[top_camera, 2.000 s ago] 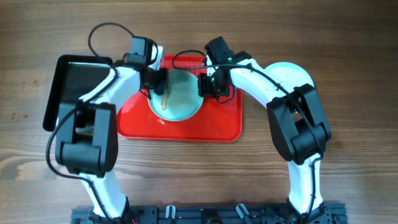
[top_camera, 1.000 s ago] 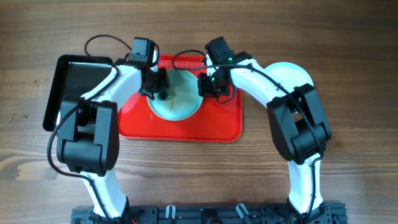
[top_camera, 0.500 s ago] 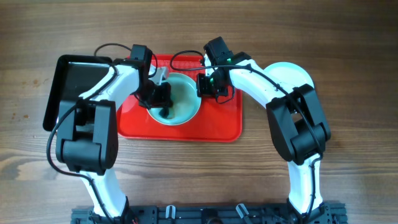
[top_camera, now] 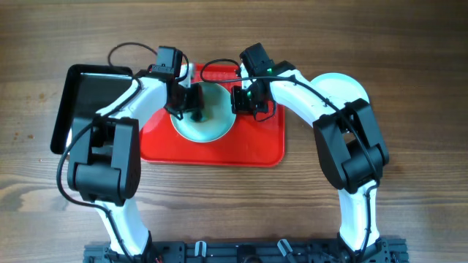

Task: Clean dirty plates on tray and stack at the side
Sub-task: 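Scrub the last plate with the sponge in the left gripper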

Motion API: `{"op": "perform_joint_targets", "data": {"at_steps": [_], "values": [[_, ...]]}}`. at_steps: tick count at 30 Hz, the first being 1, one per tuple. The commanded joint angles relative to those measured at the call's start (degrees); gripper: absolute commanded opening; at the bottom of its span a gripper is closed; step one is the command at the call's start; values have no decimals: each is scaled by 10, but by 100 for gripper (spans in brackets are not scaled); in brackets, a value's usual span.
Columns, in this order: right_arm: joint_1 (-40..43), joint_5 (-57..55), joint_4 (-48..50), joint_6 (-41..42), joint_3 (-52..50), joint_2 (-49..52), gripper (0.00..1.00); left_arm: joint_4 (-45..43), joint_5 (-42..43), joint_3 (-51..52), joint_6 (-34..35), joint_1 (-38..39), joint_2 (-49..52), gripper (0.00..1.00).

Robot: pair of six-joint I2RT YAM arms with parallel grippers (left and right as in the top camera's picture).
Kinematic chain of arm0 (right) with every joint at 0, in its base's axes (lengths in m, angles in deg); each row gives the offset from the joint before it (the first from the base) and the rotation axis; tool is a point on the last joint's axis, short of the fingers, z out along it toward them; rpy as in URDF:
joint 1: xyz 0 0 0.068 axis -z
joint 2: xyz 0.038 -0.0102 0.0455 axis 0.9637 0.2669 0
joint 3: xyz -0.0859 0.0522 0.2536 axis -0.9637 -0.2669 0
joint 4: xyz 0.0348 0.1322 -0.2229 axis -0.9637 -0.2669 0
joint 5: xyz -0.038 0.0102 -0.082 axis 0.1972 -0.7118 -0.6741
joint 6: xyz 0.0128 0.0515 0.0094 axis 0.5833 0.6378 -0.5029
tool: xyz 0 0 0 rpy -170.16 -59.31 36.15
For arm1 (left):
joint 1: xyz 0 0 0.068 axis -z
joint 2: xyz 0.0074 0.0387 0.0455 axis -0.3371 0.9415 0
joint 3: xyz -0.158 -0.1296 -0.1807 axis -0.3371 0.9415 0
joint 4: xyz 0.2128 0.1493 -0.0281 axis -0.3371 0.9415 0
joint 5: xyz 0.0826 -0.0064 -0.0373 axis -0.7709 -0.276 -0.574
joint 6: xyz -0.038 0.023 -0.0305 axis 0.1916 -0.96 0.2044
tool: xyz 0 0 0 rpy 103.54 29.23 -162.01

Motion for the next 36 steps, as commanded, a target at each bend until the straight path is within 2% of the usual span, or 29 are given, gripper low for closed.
{"op": "perform_joint_targets", "data": {"at_steps": [1,4,6,12,15,18,22,24,27,30,33,35,36], "values": [[2,-1,0,0,-2,3,4,28,-230,12,106,-4,18,4],[2,-1,0,0,-2,3,4,73,-230,12,107,-3,18,4],[2,-1,0,0,-2,3,4,103,-186,12,51,-1,18,4],[2,2,1,0,-2,3,4,140,112,12,-162,0,18,4],[2,1,1,0,-2,3,4,116,177,12,-187,0,18,4],[2,1,1,0,-2,3,4,66,169,12,-164,0,18,4],[2,1,1,0,-2,3,4,6,101,12,-93,0,18,4],[2,1,1,1,-2,3,4,-17,43,12,-52,0,18,4],[2,1,0,0,-2,3,4,-34,-121,12,57,0,18,4],[2,0,0,0,-2,3,4,-14,-198,12,99,0,18,4],[2,1,0,0,-2,3,4,25,-209,12,112,0,18,4],[2,1,0,0,-2,3,4,82,-167,12,96,1,18,4],[2,1,0,0,-2,3,4,103,-116,12,66,1,18,4]]}}
